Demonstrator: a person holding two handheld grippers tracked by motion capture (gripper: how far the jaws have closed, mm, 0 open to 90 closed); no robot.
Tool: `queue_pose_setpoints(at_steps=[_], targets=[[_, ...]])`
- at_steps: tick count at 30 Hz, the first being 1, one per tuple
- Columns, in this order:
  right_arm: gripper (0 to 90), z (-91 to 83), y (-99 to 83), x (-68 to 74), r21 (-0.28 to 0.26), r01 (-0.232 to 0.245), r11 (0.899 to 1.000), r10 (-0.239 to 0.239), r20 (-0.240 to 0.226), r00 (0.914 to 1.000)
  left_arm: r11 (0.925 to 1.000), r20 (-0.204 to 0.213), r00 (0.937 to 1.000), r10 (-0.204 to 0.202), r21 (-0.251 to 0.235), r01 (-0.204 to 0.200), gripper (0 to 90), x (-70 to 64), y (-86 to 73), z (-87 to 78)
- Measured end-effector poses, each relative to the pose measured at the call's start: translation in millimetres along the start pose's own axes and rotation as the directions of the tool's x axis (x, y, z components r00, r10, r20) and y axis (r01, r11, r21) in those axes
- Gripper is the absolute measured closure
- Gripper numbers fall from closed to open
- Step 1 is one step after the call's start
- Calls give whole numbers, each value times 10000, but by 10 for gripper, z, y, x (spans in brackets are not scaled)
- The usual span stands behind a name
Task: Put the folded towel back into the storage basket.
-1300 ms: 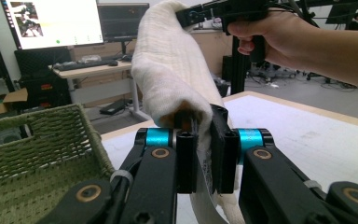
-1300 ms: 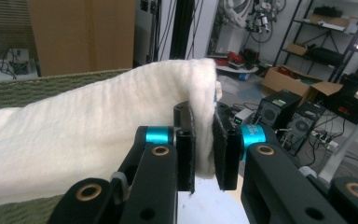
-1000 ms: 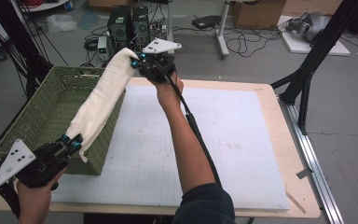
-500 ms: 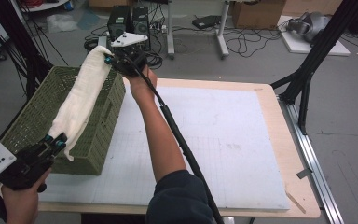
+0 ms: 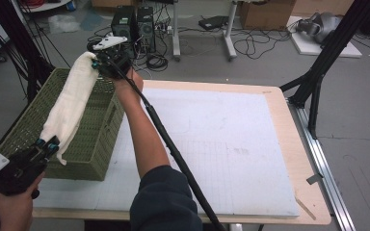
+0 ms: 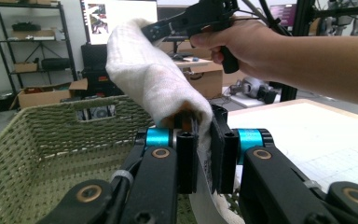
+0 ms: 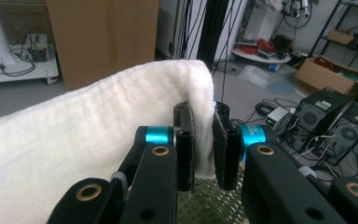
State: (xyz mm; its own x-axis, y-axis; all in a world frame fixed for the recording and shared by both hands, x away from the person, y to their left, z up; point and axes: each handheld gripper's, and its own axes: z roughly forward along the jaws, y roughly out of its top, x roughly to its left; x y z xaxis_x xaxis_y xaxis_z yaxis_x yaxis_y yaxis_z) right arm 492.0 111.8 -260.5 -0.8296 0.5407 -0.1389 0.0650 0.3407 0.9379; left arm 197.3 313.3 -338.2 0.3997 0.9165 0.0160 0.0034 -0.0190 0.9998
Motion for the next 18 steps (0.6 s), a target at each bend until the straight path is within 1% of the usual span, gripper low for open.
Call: queue_pose_setpoints(at_steps=[5,6,10,12,15,17,18], targets=[[812,184,28,58,196,126,9997,-127,44,9999,9998,-81,9998,-167,59,167,823,38,-28,11],[813,215,33,74,265,75,9996,-77,75,9999,9998,-98,9998,-184,108,185,823,36,-37,21],[813,347,31,109,491,67,9988,-74,134,9999,9993,-195,9998,-71,373,78,821,24,-72,67],[812,415,17,130,627,49,9980,-60,174,9998,9989,-278,9996,-71,469,84,821,27,-93,85],[812,494,-8,150,766,59,9970,-77,243,9997,9974,-513,9984,-239,669,273,813,55,-118,100],[812,546,-26,160,857,63,9963,-94,358,9993,9957,-634,9973,-377,821,429,770,81,-124,104],[812,569,-35,162,873,36,9962,-73,420,9991,9928,-761,9951,-626,969,699,700,106,-125,109]])
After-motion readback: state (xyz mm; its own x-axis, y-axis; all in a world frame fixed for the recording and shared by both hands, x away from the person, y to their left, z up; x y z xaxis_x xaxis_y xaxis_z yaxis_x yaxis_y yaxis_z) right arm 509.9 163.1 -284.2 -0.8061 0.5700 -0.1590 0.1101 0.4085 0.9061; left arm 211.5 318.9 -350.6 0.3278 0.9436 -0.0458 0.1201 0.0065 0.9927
